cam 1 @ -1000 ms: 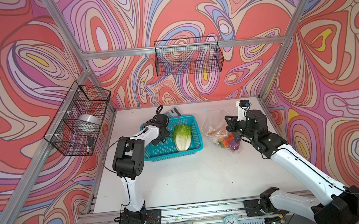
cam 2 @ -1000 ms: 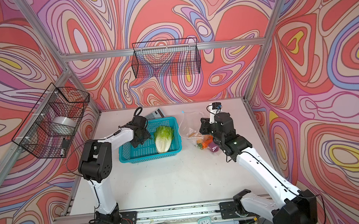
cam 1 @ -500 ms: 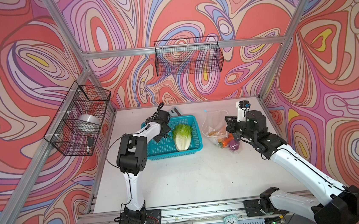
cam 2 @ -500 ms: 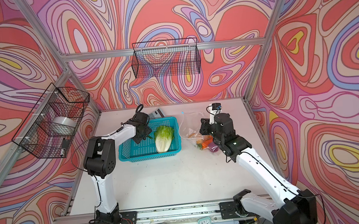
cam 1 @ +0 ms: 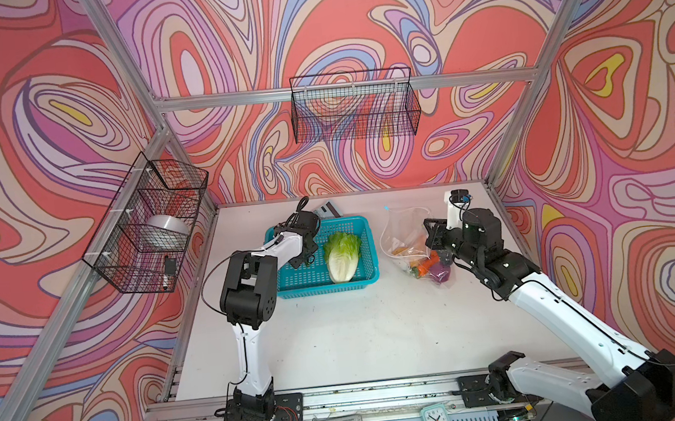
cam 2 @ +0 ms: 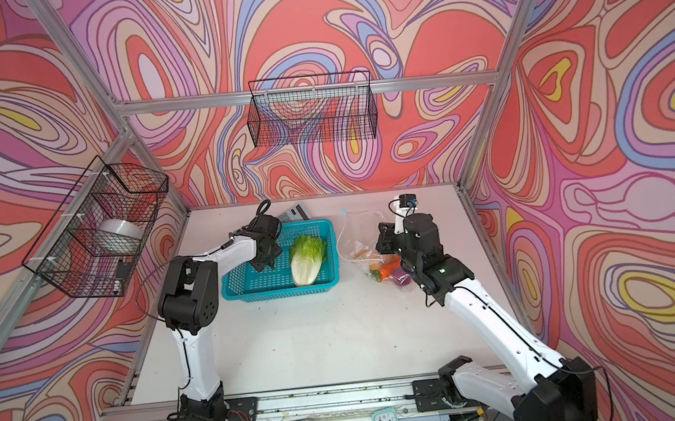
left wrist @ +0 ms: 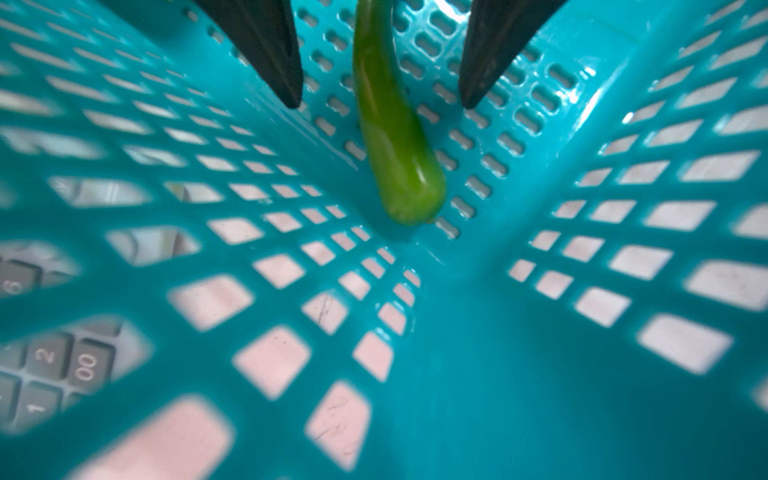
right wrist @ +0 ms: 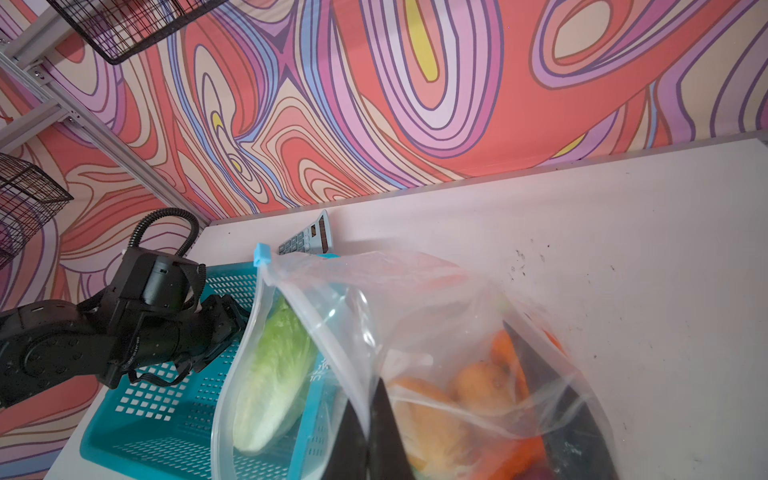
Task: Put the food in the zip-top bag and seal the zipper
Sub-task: 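Position the left gripper over the green pepper and close on it, then lift the green pepper with the left gripper and carry it over the bag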
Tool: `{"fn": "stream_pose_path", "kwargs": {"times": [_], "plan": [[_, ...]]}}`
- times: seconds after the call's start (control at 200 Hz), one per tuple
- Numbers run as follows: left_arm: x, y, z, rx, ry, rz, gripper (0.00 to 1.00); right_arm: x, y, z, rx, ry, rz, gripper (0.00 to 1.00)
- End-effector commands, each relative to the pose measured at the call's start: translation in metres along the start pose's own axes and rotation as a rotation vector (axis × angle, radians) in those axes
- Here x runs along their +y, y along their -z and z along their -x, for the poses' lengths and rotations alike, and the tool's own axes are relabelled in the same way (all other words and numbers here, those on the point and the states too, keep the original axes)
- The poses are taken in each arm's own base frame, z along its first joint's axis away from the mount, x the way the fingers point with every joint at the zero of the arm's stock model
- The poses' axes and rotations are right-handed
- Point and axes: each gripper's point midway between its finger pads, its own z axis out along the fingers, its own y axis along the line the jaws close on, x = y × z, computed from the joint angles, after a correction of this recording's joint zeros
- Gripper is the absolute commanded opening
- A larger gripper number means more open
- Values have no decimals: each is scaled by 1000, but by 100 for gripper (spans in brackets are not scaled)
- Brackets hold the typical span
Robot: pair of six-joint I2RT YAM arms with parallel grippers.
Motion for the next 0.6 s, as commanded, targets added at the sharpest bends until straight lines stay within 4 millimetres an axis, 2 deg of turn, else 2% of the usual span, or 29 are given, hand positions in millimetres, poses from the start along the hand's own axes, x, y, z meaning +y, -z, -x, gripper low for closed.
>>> {"fn": "stream_pose_path", "kwargs": {"times": [0.0,0.155,0.376,0.481,0.596], "plan": [[35,-14,-33,90,-30,96,56,-4,4,3,-23,11,-14,0],[39,-7,-26,56,-56,95,41,-3,5,4,-24,12,-12,0],[38,-4,-25,58,-90,97,6,-3,6,4,-26,7,-12,0],[37,2,-20,49,-99,87,0,-3,8,6,-31,8,-11,0],[31,18,-10,22,-121,53,0,-3,8,8,-33,14,-16,0]]}}
